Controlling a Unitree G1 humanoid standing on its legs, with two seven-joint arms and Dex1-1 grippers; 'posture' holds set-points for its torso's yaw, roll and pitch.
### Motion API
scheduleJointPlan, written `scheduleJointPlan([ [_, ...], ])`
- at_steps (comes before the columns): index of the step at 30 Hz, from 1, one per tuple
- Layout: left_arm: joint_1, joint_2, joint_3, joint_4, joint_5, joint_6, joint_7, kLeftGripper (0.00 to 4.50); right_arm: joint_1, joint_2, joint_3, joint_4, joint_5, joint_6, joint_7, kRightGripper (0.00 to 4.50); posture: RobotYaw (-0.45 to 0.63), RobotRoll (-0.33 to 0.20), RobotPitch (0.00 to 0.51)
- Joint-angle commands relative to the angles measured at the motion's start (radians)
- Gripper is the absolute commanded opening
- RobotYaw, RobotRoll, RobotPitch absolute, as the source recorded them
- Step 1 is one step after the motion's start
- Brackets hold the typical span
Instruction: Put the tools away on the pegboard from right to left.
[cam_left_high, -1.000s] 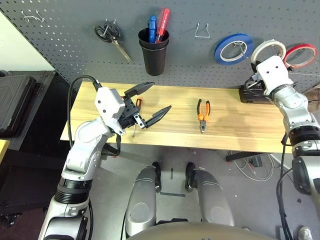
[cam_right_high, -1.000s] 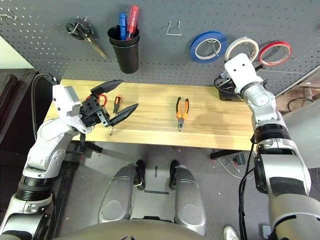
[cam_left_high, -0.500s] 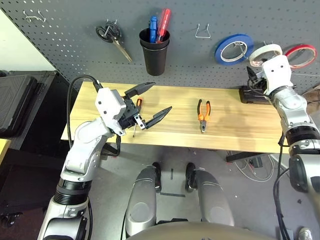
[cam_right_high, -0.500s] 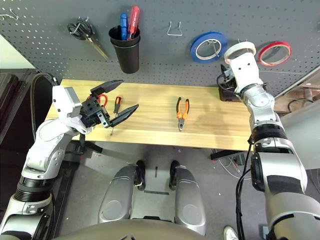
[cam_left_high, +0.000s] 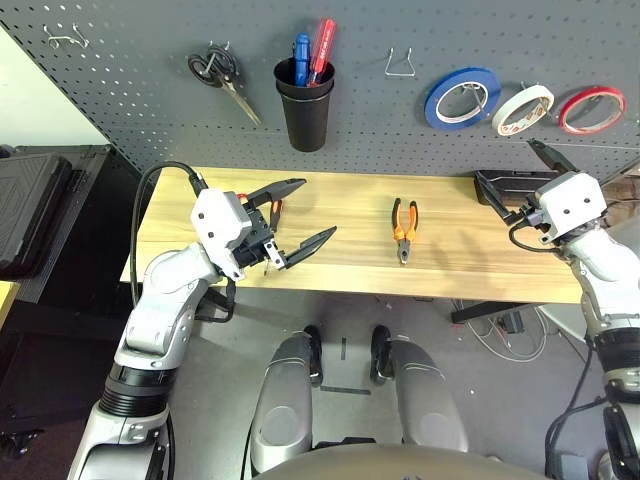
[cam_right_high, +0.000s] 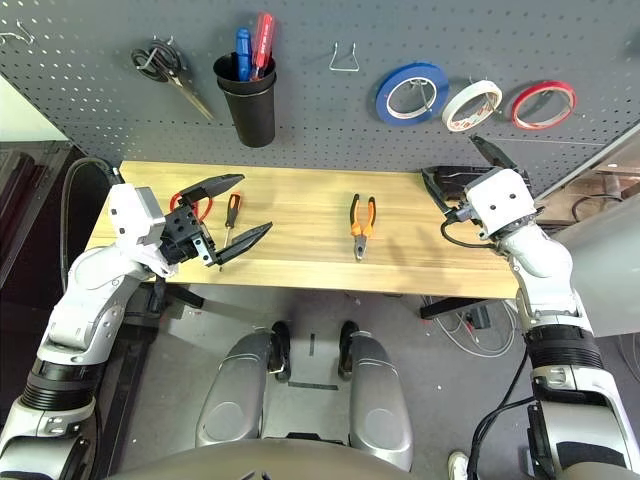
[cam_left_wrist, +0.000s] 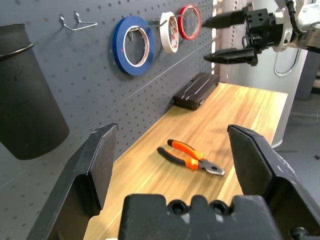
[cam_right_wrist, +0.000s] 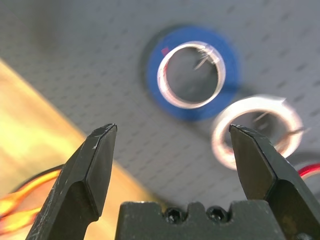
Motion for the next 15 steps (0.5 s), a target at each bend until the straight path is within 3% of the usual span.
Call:
scheduleJointPlan([
  [1, 0.017, 0.020, -0.023, 0.046, 0.031, -0.030, -0.034, 4.50, 0.025, 0.034, 0.002, -0.083, 0.029, 0.196, -0.026, 4.46, 0.10, 0.000, 0.265],
  [8, 0.002, 0.063, -0.060, 0.173, 0.144, -0.112, -0.054, 4.50, -0.018, 0.096, 0.025, -0.213, 0.034, 0.657, -0.092, 4.46, 0.09, 0.000, 0.294],
  [15, -0.065, 0.080, -0.100, 0.304, 0.252, -0.184, -0.050, 4.50, -0.166, 0.137, 0.070, -0.234, 0.035, 1.118, -0.131, 4.46, 0.09, 0.000, 0.316],
])
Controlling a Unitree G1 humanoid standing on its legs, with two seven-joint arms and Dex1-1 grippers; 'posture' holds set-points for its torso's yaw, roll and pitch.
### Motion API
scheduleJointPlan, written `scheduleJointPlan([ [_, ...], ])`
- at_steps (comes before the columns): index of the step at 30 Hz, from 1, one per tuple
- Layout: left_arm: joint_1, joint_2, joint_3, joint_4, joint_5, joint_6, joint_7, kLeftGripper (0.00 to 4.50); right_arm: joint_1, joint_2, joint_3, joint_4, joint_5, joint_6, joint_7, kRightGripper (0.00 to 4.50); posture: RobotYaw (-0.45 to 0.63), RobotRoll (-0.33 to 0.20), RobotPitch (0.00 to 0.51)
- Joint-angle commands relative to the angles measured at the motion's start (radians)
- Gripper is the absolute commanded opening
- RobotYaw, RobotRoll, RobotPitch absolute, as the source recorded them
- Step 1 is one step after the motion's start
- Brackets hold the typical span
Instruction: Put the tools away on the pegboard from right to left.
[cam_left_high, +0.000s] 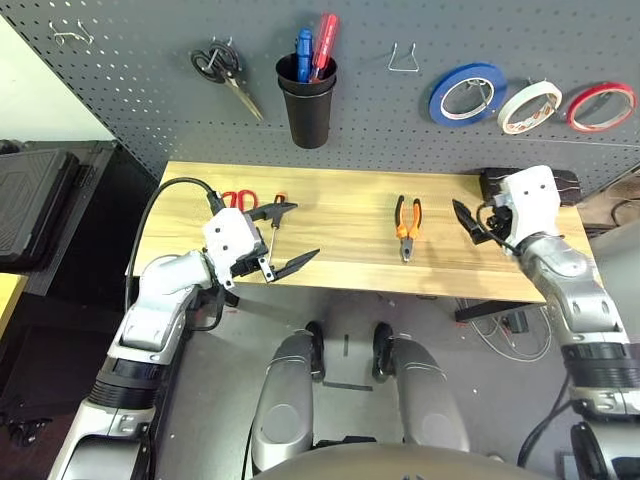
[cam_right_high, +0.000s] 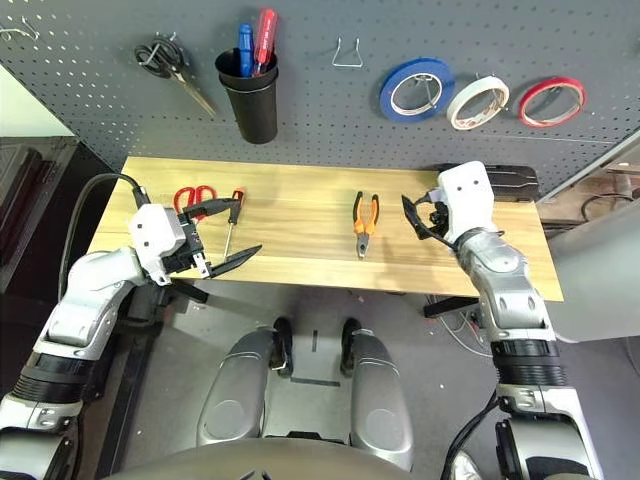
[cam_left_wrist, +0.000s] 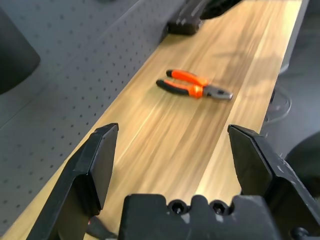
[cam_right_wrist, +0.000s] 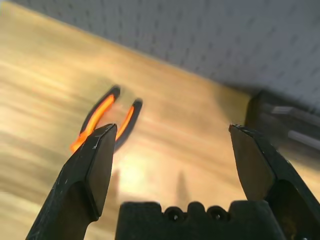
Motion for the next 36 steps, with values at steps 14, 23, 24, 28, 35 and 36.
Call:
scheduleJointPlan([
  [14, -0.058, 0.019, -0.042, 0.122, 0.048, -0.055, -0.037, 4.50, -0.301, 0.116, 0.062, 0.254, -0.035, 0.402, -0.117, 4.46, 0.10, 0.000, 0.351],
  [23, -0.067, 0.020, -0.042, 0.133, 0.048, -0.070, -0.054, 4.50, -0.349, 0.240, 0.007, 0.348, -0.043, 0.455, -0.261, 4.46, 0.10, 0.000, 0.369],
  [24, -0.068, 0.018, -0.044, 0.132, 0.048, -0.070, -0.054, 4.50, -0.358, 0.254, -0.005, 0.363, -0.044, 0.454, -0.283, 4.46, 0.10, 0.000, 0.370],
  [28, -0.069, 0.007, -0.049, 0.122, 0.044, -0.068, -0.051, 4.50, -0.399, 0.282, -0.035, 0.452, -0.049, 0.434, -0.343, 4.46, 0.11, 0.000, 0.373],
  [35, -0.061, 0.001, -0.051, 0.104, 0.040, -0.061, -0.048, 4.50, -0.457, 0.300, -0.033, 0.624, -0.054, 0.333, -0.365, 4.46, 0.12, 0.000, 0.378],
  [36, -0.060, 0.001, -0.051, 0.104, 0.041, -0.061, -0.047, 4.50, -0.464, 0.301, -0.029, 0.650, -0.055, 0.316, -0.363, 4.46, 0.13, 0.000, 0.379],
])
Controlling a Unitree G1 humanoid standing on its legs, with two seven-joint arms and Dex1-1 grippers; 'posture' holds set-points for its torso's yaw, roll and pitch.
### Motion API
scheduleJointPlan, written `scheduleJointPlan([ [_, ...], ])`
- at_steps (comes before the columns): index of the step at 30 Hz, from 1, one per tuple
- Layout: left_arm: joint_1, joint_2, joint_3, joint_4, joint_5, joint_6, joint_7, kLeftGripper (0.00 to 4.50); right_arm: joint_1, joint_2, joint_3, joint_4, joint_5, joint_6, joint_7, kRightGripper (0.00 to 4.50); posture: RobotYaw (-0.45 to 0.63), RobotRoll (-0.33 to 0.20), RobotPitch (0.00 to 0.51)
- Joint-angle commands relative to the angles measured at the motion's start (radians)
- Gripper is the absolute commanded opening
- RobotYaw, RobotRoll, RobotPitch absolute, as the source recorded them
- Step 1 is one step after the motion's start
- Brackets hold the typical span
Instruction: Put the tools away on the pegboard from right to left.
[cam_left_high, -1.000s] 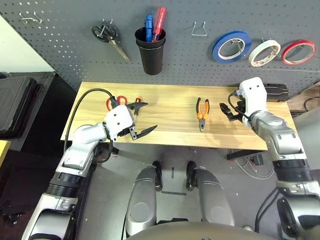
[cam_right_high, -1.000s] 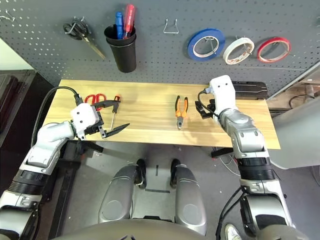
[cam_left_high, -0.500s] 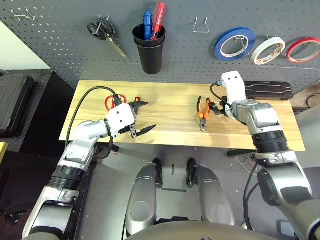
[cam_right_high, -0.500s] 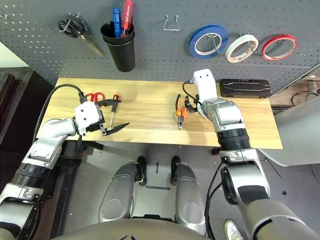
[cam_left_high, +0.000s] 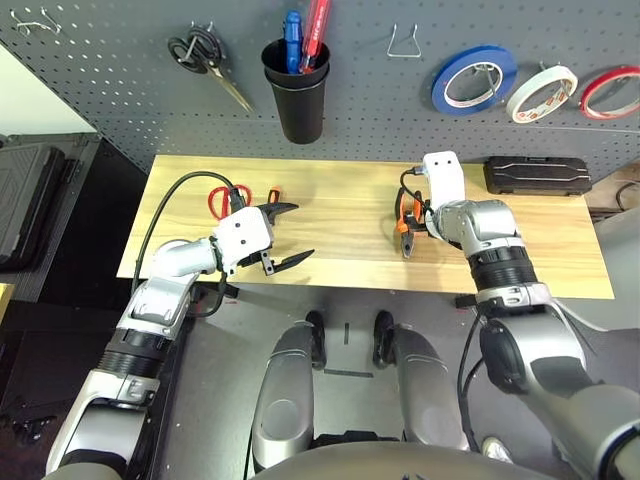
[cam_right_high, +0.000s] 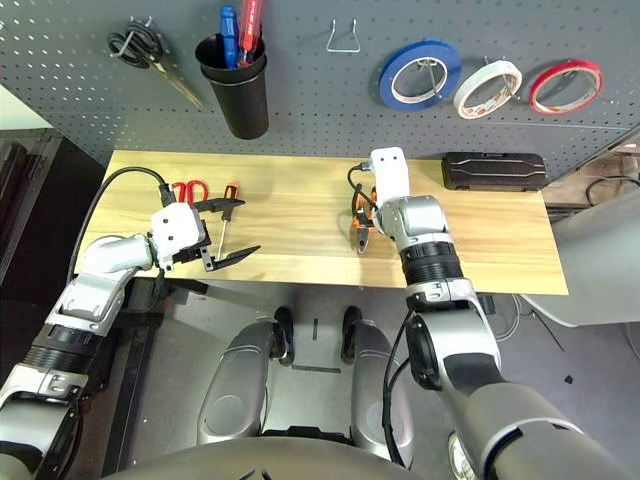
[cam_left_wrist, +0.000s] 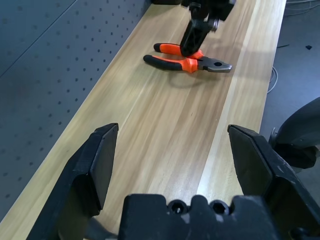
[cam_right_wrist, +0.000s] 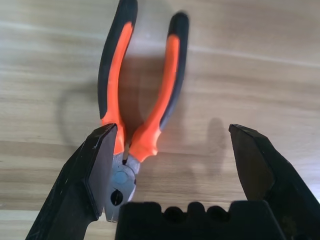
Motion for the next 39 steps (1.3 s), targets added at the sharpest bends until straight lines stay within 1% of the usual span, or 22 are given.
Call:
scheduleJointPlan([
  [1, 0.019, -0.004, -0.013, -0.014, -0.002, 0.000, -0.007, 4.50, -0.014, 0.005, 0.002, 0.090, -0.010, -0.043, -0.003, 4.46, 0.13, 0.000, 0.380],
  [7, 0.031, 0.000, -0.010, -0.030, -0.004, 0.007, -0.005, 4.50, -0.057, 0.015, 0.004, 0.249, -0.013, -0.164, -0.008, 4.46, 0.14, 0.000, 0.385],
  [10, 0.040, 0.001, -0.009, -0.042, -0.004, 0.012, -0.003, 4.50, -0.078, 0.021, 0.000, 0.308, -0.009, -0.193, -0.013, 4.46, 0.15, 0.000, 0.387],
  [21, 0.055, 0.003, -0.004, -0.068, -0.006, 0.029, 0.001, 4.50, -0.088, 0.015, -0.018, 0.382, 0.001, -0.199, -0.025, 4.46, 0.15, 0.000, 0.383],
  [31, 0.056, -0.002, -0.008, -0.072, -0.006, 0.031, 0.003, 4.50, -0.088, 0.010, 0.028, 0.390, -0.026, -0.276, 0.016, 4.46, 0.15, 0.000, 0.381],
  [39, 0.063, -0.002, -0.010, -0.076, -0.006, 0.032, 0.002, 4.50, -0.104, 0.004, 0.050, 0.280, -0.033, -0.189, 0.038, 4.46, 0.15, 0.000, 0.375],
])
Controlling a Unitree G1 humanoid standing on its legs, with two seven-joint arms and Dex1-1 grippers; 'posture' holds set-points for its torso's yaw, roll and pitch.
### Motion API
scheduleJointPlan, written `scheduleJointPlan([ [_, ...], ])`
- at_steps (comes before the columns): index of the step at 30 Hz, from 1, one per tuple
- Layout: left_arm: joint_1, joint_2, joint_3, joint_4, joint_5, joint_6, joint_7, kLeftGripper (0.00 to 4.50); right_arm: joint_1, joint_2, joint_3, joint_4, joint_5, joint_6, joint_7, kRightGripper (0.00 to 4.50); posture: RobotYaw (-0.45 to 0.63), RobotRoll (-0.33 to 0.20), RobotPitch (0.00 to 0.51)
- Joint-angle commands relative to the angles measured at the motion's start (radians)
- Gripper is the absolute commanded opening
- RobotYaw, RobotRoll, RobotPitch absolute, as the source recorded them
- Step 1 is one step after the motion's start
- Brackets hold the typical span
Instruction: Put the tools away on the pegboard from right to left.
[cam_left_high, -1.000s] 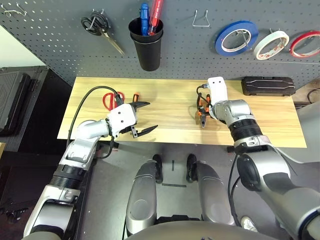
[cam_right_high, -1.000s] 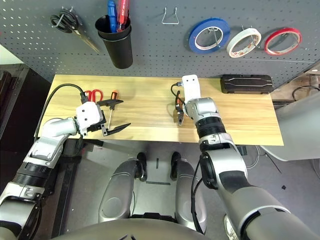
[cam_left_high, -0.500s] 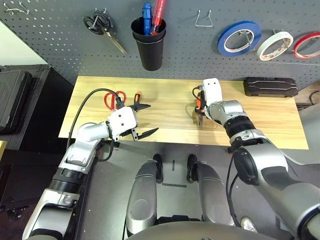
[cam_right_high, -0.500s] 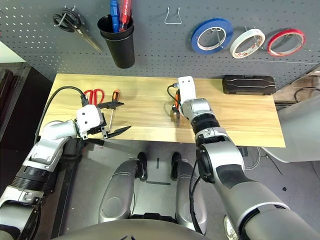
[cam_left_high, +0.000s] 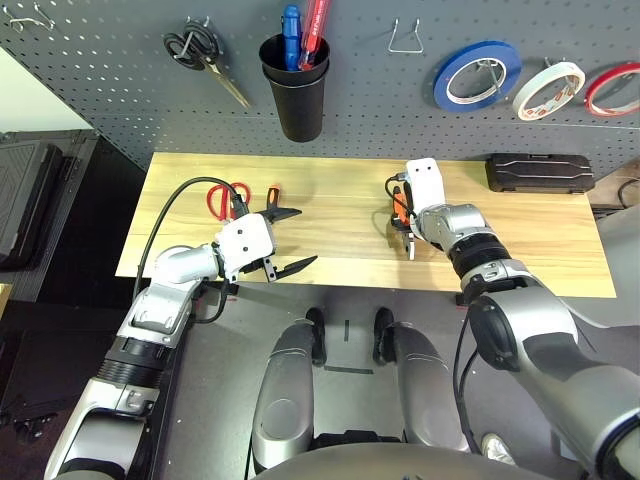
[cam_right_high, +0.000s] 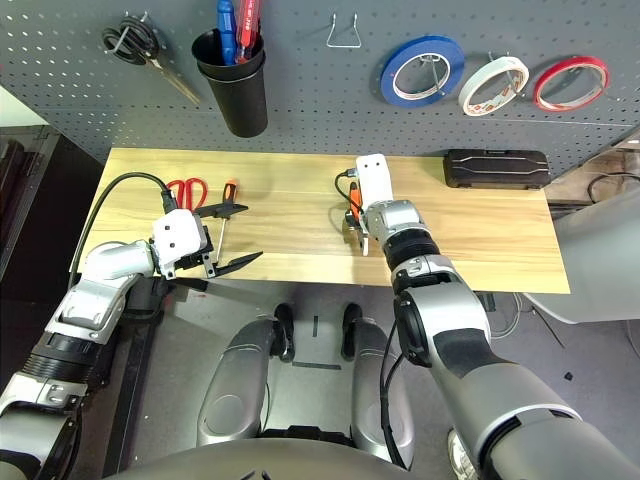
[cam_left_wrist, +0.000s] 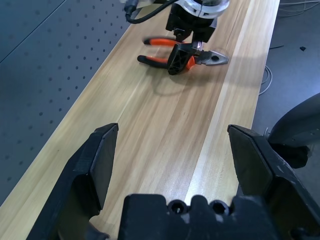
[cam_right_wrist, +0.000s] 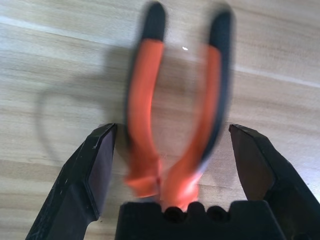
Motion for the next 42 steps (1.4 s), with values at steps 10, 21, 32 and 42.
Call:
scheduleJointPlan([
  [10, 0.018, -0.019, -0.015, -0.017, -0.001, 0.014, 0.007, 4.50, -0.007, -0.015, 0.001, 0.034, -0.019, 0.028, 0.004, 4.46, 0.16, 0.000, 0.368],
  [21, 0.043, -0.010, -0.007, -0.051, -0.008, 0.039, 0.009, 4.50, -0.037, -0.033, 0.006, 0.178, -0.029, -0.060, 0.025, 4.10, 0.17, 0.000, 0.373],
  [32, 0.013, -0.011, -0.002, 0.001, 0.011, 0.023, 0.026, 4.50, -0.014, -0.032, 0.020, 0.192, -0.050, -0.108, 0.043, 3.01, 0.16, 0.000, 0.367],
  [42, 0.003, 0.000, 0.012, 0.040, 0.017, 0.003, 0.047, 4.50, 0.089, -0.067, 0.096, -0.131, -0.080, -0.076, 0.111, 3.01, 0.16, 0.000, 0.353],
])
